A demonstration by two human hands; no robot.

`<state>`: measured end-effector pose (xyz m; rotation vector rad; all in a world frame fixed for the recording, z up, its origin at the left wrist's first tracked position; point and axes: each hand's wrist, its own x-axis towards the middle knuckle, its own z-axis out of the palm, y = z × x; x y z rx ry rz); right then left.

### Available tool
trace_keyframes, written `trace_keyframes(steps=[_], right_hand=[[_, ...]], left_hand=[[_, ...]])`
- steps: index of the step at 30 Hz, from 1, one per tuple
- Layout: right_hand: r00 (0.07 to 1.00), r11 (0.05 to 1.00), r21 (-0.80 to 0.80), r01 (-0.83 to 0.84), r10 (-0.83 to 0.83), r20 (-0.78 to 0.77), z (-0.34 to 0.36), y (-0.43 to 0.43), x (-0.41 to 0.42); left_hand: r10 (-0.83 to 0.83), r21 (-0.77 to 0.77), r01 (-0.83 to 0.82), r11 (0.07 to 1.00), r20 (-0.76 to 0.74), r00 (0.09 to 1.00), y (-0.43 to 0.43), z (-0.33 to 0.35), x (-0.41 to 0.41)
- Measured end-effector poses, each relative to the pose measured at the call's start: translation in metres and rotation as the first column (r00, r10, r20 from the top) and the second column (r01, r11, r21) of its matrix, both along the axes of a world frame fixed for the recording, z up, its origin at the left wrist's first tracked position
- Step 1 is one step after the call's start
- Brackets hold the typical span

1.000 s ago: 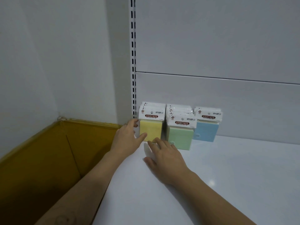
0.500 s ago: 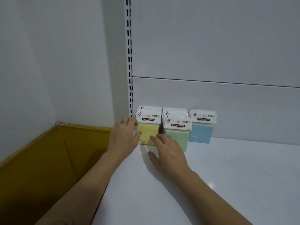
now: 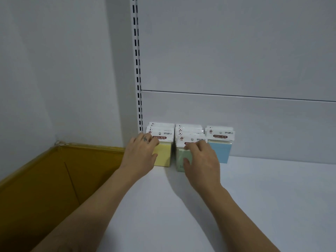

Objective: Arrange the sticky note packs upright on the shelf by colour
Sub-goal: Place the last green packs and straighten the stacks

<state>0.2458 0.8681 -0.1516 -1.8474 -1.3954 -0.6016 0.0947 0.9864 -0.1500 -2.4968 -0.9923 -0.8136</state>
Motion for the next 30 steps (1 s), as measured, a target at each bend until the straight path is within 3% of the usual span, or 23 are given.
trace_keyframes(steps=[3, 8, 15, 25, 30], right_hand=[[0.986, 0.995, 0.007, 0.104, -0.103, -0.13, 0.004, -0.004, 0.014], [0.935, 0.977, -0.133, 0.166, -0.199, -0.294, 0.009, -0.01, 0.032], [0.909, 0.977, -0.211, 0.037, -0.12, -0.399, -0.001, -0.006, 0.035], [0.848, 0.99, -0.135, -0.036, -0.041, -0.529, -0.008, 0.003, 0.039], [0.832, 0.985, -0.158, -0.071, -0.029, -0.554, -0.007, -0.002, 0.037]], left_hand=[[-0.029, 0.02, 0.029, 0.999, 0.034, 0.999, -0.006, 0.003, 0.005], [-0.133, 0.009, 0.132, 0.991, 0.051, 0.99, -0.023, 0.004, 0.023], [-0.076, -0.039, 0.079, 0.996, 0.074, 0.994, -0.034, 0.006, 0.042], [-0.066, -0.08, 0.074, 0.994, 0.1, 0.993, -0.029, -0.005, 0.053], [-0.073, -0.259, 0.079, 0.963, 0.032, 0.997, -0.03, -0.002, 0.047]])
